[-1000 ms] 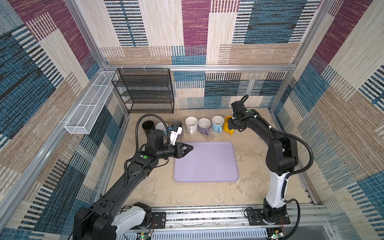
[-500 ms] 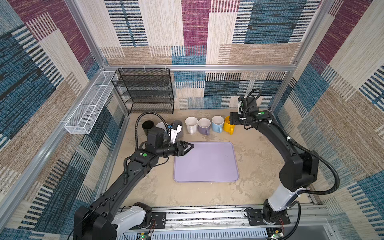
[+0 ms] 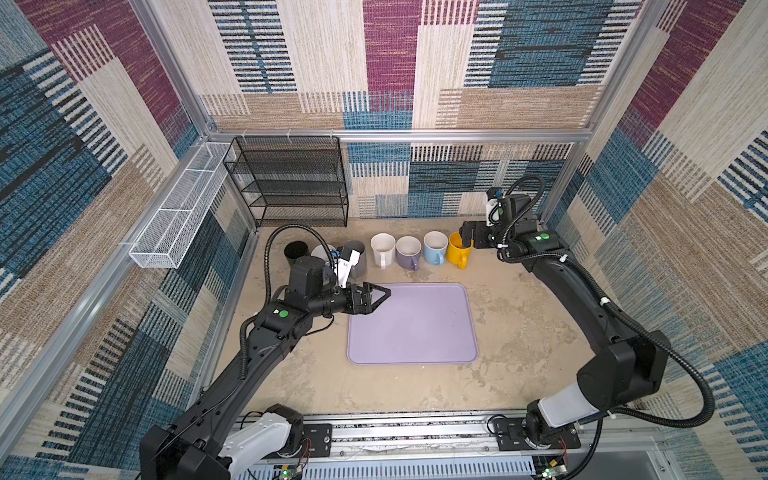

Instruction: Turn the mug right side up

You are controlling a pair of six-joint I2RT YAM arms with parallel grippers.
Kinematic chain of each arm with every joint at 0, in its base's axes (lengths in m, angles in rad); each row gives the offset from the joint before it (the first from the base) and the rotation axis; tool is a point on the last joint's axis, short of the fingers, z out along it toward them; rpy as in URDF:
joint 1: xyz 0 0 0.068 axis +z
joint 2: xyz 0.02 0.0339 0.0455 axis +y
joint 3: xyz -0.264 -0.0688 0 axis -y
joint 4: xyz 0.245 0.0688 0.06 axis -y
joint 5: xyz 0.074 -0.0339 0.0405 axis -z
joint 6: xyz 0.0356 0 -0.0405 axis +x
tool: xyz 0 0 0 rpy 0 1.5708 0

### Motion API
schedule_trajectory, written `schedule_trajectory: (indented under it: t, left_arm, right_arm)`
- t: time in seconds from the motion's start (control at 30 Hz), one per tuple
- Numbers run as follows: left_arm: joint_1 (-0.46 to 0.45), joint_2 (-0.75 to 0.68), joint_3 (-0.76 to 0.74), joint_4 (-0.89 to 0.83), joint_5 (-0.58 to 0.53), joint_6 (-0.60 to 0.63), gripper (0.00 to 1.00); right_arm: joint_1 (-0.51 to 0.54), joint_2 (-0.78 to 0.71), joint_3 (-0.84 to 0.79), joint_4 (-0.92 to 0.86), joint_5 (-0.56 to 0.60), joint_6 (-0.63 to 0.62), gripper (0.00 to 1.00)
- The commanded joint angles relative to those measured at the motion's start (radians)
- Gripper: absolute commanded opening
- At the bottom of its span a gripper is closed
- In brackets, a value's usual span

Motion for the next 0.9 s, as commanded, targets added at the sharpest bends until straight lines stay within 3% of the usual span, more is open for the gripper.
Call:
schedule_trajectory:
  t: [0.0, 0.13, 0.5, 0.63, 0.73, 0.87]
  left_arm:
    - [-0.001, -0.026, 0.015, -0.023, -0.014, 0.06, 0.99]
    - [-0.001, -0.061, 0.025, -0.071, -0.098, 0.08, 0.99]
    - [0.0, -0.071, 0.068, -0.152, -0.153, 0.119, 1.0]
    - [0.0, -0.061, 0.092, -0.178, -0.177, 0.149, 0.99]
    - [-0.001, -0.048, 0.108, -0.213, -0.268, 0.136, 0.99]
    - [-0.001, -0.056, 0.034, -0.094, -0.305, 0.144, 0.99]
  right_arm:
    - [0.001, -0.033, -0.007, 0.052, 0.022, 0.022, 1.0]
    - [0.001, -0.063, -0.007, 0.047, 0.058, 0.032, 1.0]
    - [0.001, -0.069, 0.015, 0.013, 0.092, 0.034, 1.0]
    - [0.0, -0.101, -0.036, 0.084, 0.07, 0.02, 1.0]
    - [0.001, -0.155, -0.105, 0.171, 0.076, 0.011, 1.0]
    - [0.001, -0.233, -0.23, 0.325, 0.104, -0.042, 1.0]
